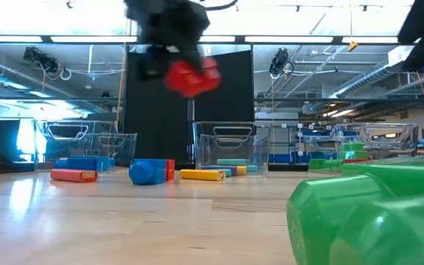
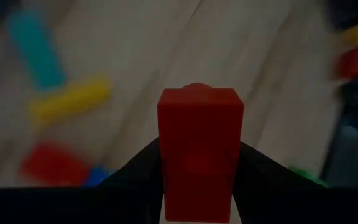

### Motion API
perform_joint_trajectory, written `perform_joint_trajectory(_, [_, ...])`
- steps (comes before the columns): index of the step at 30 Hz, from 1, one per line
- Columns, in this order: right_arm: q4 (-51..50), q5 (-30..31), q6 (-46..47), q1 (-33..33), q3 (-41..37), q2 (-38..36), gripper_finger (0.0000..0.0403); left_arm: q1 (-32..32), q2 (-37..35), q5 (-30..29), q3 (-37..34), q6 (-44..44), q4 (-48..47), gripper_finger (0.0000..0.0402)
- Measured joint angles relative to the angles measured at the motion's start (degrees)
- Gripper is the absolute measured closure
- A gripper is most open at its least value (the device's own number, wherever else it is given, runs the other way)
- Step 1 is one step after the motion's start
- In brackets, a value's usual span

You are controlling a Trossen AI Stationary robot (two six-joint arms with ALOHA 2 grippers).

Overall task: Sort blocks by size
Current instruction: Put the red 2 stud game piece into the right transparent bin

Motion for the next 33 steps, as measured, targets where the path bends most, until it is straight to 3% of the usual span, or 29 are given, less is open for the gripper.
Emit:
perform_joint_trajectory(9, [1.5, 17.4, 6.7, -3.1, -8.8, -14.2, 0.0230, 12.8, 0.0, 15.4, 0.0, 22.6, 21.7, 0.0249])
perform_joint_trajectory(13, [7.6, 21.8, -0.6, -7.6, -12.9, -22.1, 0.0231, 16.1, 0.2, 24.0, 0.0, 23.6, 30.2, 0.0249])
perform_joint_trajectory(16, [18.4, 21.8, -12.6, -11.8, -15.9, -26.9, 0.0231, 18.0, 0.3, 28.8, 0.0, 22.9, 34.5, 0.0249])
perform_joint_trajectory(20, [38.5, 16.2, -33.8, -18.3, -19.8, -30.8, 0.0231, 19.2, 0.3, 32.9, 0.0, 21.9, 35.5, 0.0249])
perform_joint_trajectory(24, [53.0, 6.6, -48.4, -26.3, -20.8, -30.9, 0.0233, 19.3, 0.3, 34.0, 0.0, 20.3, 36.3, 0.0249])
perform_joint_trajectory(33, [56.9, -8.3, -57.0, -37.6, -18.6, -27.8, 0.0231, 19.2, 0.3, 33.9, 0.0, 13.6, 41.8, 0.0249])
